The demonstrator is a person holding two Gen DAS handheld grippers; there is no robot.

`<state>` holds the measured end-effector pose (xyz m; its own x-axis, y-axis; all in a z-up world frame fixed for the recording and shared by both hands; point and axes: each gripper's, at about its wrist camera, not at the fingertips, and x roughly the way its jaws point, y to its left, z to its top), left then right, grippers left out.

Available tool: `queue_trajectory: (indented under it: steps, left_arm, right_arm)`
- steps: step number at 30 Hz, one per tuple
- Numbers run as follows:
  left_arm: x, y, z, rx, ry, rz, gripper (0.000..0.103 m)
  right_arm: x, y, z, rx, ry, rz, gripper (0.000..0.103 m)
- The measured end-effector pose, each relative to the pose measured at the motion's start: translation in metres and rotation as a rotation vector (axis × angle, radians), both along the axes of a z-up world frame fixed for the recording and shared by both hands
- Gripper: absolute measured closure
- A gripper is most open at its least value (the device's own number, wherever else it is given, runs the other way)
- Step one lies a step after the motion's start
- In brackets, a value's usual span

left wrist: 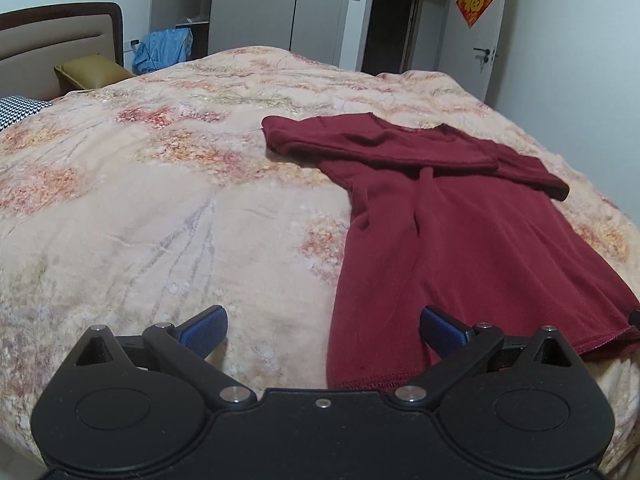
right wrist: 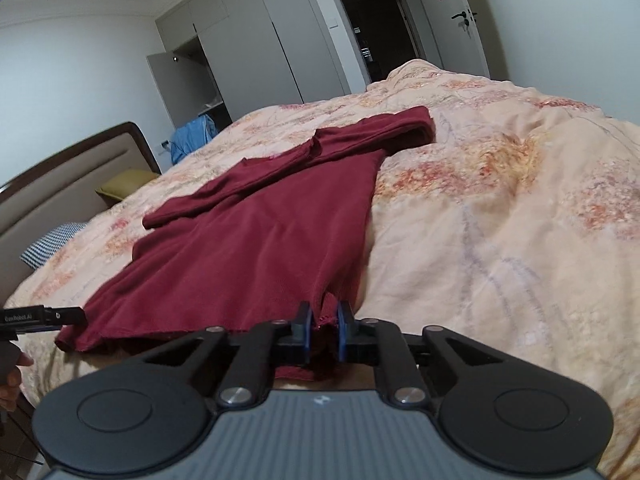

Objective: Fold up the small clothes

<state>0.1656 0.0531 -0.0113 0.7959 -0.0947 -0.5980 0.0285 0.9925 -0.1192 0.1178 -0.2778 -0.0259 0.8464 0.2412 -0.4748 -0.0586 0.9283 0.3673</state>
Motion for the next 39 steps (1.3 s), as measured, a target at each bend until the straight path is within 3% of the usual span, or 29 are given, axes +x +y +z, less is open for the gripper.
queue_trajectory:
  steps: [5, 9, 15, 17, 20, 24, 25, 26, 27, 29, 33, 39]
  left_arm:
    - [0.002, 0.006, -0.006, -0.059, 0.017, 0.013, 0.003]
    - [0.005, 0.009, -0.011, -0.086, 0.006, 0.034, 0.006]
    - [0.009, 0.013, -0.008, -0.141, 0.032, 0.009, 0.027]
    - [0.01, 0.012, -0.008, -0.158, 0.043, 0.004, 0.038]
    - [0.009, 0.008, -0.008, -0.165, 0.051, 0.007, 0.039]
    - [0.014, 0.0, -0.009, -0.139, 0.079, 0.004, 0.043]
    - [0.016, -0.001, -0.009, -0.137, 0.09, 0.004, 0.053]
    - [0.017, -0.002, -0.009, -0.133, 0.104, 0.009, 0.066]
    - [0.018, -0.004, -0.008, -0.131, 0.118, 0.017, 0.073]
    - [0.018, -0.005, -0.004, -0.152, 0.135, 0.027, 0.094]
    - [0.012, -0.017, 0.008, -0.104, 0.132, 0.063, 0.098]
    - [-0.013, -0.027, 0.039, -0.103, 0.046, 0.081, 0.099]
  right_arm:
    - [-0.014, -0.025, 0.006, 0.056, -0.015, -0.044, 0.096]
    - [-0.012, -0.04, -0.013, 0.122, 0.032, -0.089, 0.099]
    - [-0.01, -0.034, -0.013, 0.09, 0.025, -0.084, 0.097]
    - [-0.01, -0.036, -0.012, 0.118, 0.024, -0.079, 0.088]
    - [-0.01, -0.035, -0.01, 0.138, 0.01, -0.082, 0.068]
    - [-0.004, -0.032, -0.01, 0.17, 0.015, -0.061, 0.059]
    - [-0.002, -0.03, -0.011, 0.174, 0.02, -0.05, 0.057]
    - [0.0, -0.028, -0.011, 0.168, 0.026, -0.042, 0.058]
    - [0.002, -0.025, -0.012, 0.149, 0.034, -0.038, 0.066]
    - [0.004, -0.019, -0.012, 0.105, 0.051, -0.033, 0.092]
    - [-0.001, -0.022, -0.002, 0.11, 0.012, -0.037, 0.096]
    - [-0.014, -0.034, 0.029, 0.112, -0.079, -0.017, 0.097]
